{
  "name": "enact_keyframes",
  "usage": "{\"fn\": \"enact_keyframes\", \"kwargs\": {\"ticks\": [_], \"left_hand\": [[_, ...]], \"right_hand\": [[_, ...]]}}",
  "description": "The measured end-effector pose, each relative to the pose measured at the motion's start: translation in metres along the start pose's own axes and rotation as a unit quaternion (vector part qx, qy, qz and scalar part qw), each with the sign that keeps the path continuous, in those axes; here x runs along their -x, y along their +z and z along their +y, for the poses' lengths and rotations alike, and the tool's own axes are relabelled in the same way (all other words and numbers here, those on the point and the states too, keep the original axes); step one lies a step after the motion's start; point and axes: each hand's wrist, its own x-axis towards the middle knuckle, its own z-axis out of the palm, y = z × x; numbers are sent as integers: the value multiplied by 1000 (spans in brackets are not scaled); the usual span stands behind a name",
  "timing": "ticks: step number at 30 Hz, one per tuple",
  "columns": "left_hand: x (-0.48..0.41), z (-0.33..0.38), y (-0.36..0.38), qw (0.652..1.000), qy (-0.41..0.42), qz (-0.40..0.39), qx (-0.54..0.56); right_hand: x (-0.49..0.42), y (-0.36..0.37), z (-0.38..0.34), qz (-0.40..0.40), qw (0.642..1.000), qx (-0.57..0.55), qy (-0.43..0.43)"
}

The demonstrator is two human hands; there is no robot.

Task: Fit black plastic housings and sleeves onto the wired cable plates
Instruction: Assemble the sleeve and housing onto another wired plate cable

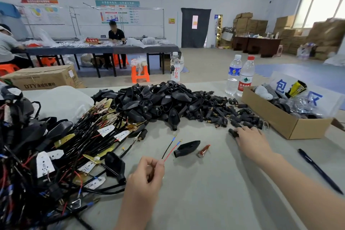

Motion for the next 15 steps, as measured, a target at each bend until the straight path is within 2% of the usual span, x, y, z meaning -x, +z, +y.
{"fn": "enact_keyframes", "kwargs": {"ticks": [3,6,8,11,13,15], "left_hand": [[1,2,0,1000,-14,18,9],[1,3,0,999,-32,16,17],[0,1,0,999,-31,4,18],[-2,4,0,999,-30,-13,39],[-2,8,0,996,-52,-17,67],[-2,10,0,994,-66,-20,83]], "right_hand": [[3,-1,0,1,1000,-7,-13],[20,-14,-12,29,989,-145,-32],[39,-28,-28,63,943,-324,-26],[72,-43,-52,53,836,-546,-15],[91,-44,-66,27,775,-632,-3],[103,-39,-76,18,741,-671,7]]}}
